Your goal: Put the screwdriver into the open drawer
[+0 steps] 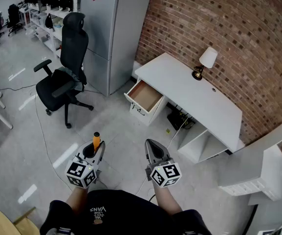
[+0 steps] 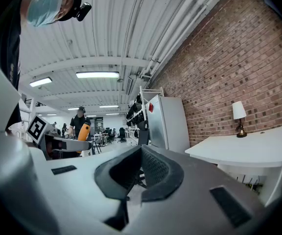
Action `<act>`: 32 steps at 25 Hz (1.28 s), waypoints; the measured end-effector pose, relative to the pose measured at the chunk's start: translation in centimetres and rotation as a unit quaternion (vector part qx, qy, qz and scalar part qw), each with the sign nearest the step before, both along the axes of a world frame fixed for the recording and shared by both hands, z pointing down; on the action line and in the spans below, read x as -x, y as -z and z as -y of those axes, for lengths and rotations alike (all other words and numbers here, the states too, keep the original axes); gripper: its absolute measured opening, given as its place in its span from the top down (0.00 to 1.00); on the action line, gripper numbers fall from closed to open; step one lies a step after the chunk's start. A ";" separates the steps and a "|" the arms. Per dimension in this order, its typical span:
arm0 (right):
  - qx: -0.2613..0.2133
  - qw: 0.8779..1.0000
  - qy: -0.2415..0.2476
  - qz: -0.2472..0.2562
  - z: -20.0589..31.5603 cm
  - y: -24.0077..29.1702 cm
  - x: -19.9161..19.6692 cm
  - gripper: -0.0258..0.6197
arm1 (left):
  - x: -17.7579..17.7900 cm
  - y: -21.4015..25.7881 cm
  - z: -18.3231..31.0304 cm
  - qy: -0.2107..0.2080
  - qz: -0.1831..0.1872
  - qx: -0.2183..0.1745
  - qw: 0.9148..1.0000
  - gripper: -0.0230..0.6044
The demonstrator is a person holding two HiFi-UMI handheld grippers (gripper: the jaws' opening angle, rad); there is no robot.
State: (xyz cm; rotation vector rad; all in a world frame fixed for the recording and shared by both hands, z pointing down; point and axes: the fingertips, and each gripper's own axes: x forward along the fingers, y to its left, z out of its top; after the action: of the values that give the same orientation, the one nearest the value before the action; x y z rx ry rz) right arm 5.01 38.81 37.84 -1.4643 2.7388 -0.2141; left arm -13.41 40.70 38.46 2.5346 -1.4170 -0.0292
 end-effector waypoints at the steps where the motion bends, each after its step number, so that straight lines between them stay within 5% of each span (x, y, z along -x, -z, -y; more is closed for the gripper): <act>1: 0.001 1.000 0.000 0.000 0.1 0.0 0.0 0.96 | 0.0 0.0 0.2 0.000 -0.001 0.001 1.000 0.84; 15: 0.015 1.000 0.006 0.020 4.0 -1.2 0.7 0.96 | 0.0 -1.6 4.4 -0.006 -0.010 0.022 1.000 0.84; 32: 0.016 0.999 -0.042 0.017 19.7 -1.6 5.7 0.96 | 5.4 -2.2 21.6 -0.045 -0.015 0.019 0.999 0.84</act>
State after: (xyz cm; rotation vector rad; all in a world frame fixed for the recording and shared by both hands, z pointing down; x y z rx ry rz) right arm -0.70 19.06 39.48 -1.5651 2.6520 -0.2792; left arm -18.86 19.11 40.66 2.5533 -1.2791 -0.0252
